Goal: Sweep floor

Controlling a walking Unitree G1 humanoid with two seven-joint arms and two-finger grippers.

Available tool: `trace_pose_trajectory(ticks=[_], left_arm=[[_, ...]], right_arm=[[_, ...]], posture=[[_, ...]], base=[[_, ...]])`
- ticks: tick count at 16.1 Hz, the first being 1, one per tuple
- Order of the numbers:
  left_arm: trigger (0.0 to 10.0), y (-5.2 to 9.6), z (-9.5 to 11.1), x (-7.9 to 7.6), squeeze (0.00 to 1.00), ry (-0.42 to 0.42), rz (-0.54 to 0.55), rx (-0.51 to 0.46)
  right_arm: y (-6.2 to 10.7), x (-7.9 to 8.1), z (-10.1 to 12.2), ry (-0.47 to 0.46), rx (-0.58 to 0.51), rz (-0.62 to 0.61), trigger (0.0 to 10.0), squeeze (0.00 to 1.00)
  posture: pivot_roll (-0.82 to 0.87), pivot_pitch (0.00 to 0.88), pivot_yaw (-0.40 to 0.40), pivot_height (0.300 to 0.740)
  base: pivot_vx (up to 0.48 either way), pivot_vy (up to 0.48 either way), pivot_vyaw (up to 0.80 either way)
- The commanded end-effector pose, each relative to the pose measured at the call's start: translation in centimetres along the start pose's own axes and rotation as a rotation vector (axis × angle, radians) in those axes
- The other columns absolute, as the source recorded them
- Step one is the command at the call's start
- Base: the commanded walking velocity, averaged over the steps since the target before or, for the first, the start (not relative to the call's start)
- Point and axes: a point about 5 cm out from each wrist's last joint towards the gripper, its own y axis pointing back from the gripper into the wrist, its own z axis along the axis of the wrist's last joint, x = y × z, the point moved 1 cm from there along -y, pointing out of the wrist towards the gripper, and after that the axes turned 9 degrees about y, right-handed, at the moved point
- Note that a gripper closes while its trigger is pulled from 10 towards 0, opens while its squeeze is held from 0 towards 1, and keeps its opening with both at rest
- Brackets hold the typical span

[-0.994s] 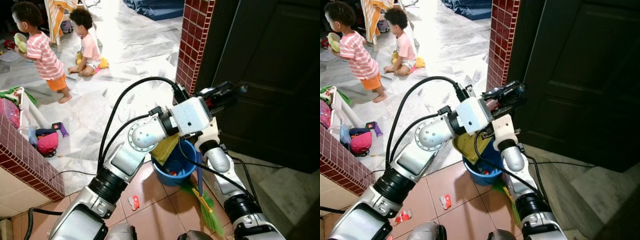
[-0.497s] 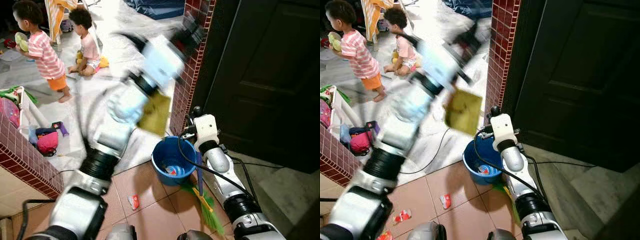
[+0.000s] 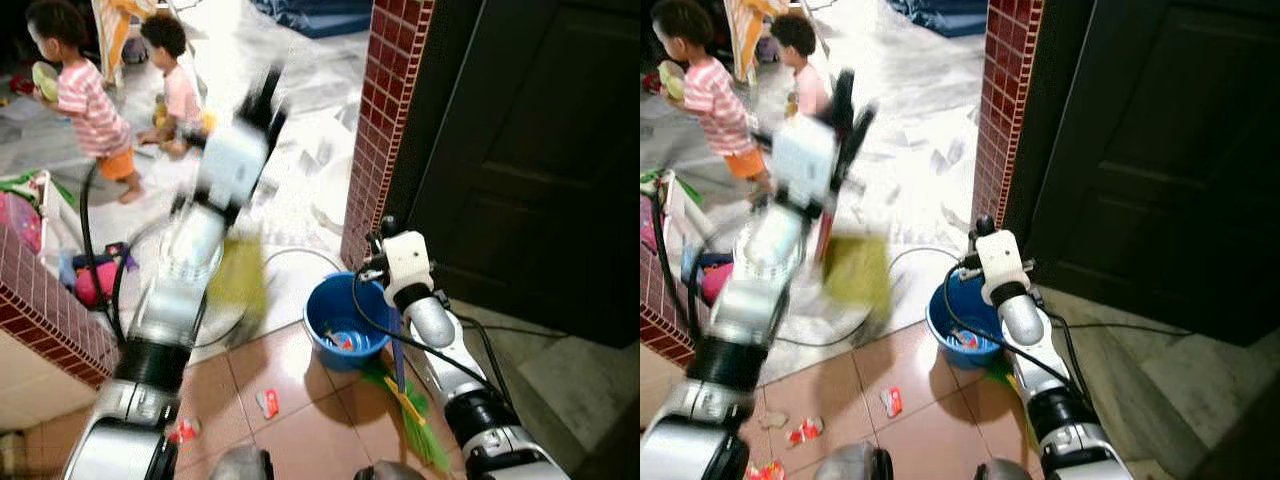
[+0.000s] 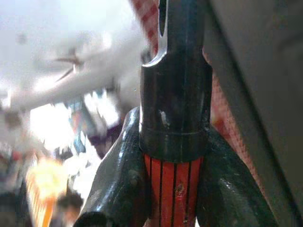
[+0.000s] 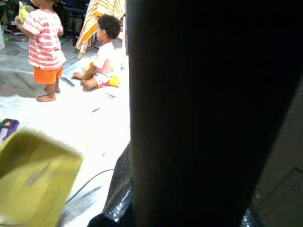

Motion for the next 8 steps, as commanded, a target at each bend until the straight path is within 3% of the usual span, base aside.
trace_pose_trajectory(ticks=[1, 4, 8], left_arm=[[10.0, -0.3, 0.8, 0.4, 0.00, -0.026, 0.014, -0.036], [10.0, 2.7, -3.9, -0.7, 0.00, 0.074, 0.106, 0.169], [10.0, 5.1, -6.9, -1.7, 0.00, 0.201, 0.202, 0.311]], right_arm=[[-0.4, 0.0, 0.7, 0.004, -0.034, 0.004, 10.0, 0.00], [-0.7, -0.4, 1.6, -0.048, -0.062, -0.020, 10.0, 0.00], [-2.2, -2.5, 4.8, -0.186, -0.132, -0.101, 10.0, 0.00]], posture=[[0.03, 0.000, -0.007, 0.740], [0.03, 0.000, -0.006, 0.740], [0.02, 0.000, 0.000, 0.740]], base=[[0.000, 0.000, 0.00], [0.000, 0.000, 0.00], [0.000, 0.000, 0.00]])
